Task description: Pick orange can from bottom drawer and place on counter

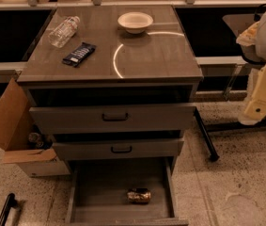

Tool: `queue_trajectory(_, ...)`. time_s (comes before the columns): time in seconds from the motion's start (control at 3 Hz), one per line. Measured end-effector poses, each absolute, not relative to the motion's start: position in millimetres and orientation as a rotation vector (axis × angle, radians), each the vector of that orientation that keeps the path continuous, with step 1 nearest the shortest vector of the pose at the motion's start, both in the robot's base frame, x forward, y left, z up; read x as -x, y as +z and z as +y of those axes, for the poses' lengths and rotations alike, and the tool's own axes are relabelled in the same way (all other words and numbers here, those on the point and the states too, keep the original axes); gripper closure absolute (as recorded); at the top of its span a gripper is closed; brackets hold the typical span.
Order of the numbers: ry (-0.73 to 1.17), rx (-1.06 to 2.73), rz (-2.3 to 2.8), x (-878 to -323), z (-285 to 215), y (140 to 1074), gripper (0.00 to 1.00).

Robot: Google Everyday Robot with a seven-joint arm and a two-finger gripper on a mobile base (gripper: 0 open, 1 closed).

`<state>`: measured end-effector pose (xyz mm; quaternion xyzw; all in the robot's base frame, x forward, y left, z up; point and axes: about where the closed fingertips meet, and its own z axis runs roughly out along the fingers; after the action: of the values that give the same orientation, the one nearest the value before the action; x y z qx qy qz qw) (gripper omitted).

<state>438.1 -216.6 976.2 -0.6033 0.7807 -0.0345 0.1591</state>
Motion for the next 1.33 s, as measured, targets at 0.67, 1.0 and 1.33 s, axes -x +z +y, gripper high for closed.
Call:
queue_trajectory(0.67, -0.125, 1.731, 2.220, -436.3, -215.2, 972.7, 0.00)
queue_trajectory(1.0, -0.050, 1.776, 2.156, -430.5, -197.3, 937.9, 0.00)
queue_trajectory(1.33, 0.148, 1.791, 2.091, -420.8, -160.9, 861.8, 0.00)
